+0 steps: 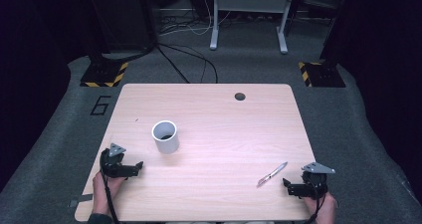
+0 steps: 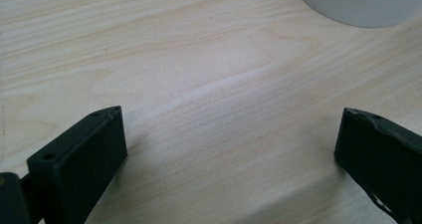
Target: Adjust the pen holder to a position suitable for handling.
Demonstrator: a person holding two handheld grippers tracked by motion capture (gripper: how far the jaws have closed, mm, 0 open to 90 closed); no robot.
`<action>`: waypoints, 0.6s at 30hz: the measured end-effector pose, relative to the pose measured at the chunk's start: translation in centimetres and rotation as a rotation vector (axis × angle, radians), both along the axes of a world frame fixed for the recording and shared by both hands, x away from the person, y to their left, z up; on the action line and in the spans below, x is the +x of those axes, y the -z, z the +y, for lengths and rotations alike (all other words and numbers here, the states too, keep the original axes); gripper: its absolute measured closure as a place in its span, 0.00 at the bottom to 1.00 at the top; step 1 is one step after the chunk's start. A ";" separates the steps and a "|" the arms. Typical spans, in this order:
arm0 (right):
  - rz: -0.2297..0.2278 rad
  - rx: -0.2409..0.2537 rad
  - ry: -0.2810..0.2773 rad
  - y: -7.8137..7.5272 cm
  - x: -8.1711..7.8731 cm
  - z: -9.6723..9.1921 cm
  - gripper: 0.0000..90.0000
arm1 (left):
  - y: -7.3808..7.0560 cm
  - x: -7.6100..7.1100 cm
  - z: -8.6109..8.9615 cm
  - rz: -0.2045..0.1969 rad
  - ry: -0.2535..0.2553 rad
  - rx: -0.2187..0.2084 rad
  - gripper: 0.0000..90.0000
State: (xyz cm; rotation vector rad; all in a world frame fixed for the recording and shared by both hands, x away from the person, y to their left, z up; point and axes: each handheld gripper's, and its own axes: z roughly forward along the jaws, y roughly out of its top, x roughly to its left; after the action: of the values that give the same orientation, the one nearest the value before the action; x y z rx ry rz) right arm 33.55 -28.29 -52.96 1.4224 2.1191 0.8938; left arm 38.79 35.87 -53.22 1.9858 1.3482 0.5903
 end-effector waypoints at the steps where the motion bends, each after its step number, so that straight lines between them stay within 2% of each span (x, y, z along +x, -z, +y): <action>1: -0.001 0.000 0.000 0.0 0.0 0.0 0.00 | 0.0 0.0 0.0 0.000 -0.009 0.000 0.00; 2: 0.000 0.000 0.000 0.0 0.0 0.0 0.00 | 0.0 -0.1 -0.1 0.002 -0.026 0.001 0.00; 5: -0.001 -0.001 -0.001 0.0 0.0 0.0 0.00 | 0.0 -0.2 -0.1 0.004 -0.036 -0.004 0.00; 7: -0.001 -0.001 -0.002 0.0 0.0 0.0 0.00 | -0.2 -0.3 0.1 0.021 -0.034 -0.012 0.00; 9: 0.000 -0.001 -0.004 0.0 0.0 0.0 0.00 | -0.6 -0.5 0.5 0.014 -0.023 -0.046 0.00; 12: -0.001 -0.003 -0.008 0.0 0.0 0.0 0.00 | -1.5 -1.0 0.6 -0.027 -0.017 -0.077 0.00; 15: -0.001 -0.001 -0.005 0.0 0.0 0.0 0.00 | -2.2 -1.1 0.2 -0.047 -0.001 -0.108 0.00; 18: -0.001 -0.001 -0.004 0.0 0.0 0.0 0.00 | -2.8 -0.8 -0.5 -0.041 0.028 -0.102 0.00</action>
State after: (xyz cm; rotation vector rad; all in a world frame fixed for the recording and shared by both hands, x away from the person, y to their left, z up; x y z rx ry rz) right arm 33.57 -28.24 -52.95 1.4172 2.1223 0.8950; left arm 37.98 35.33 -50.40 1.8975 1.2982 0.5363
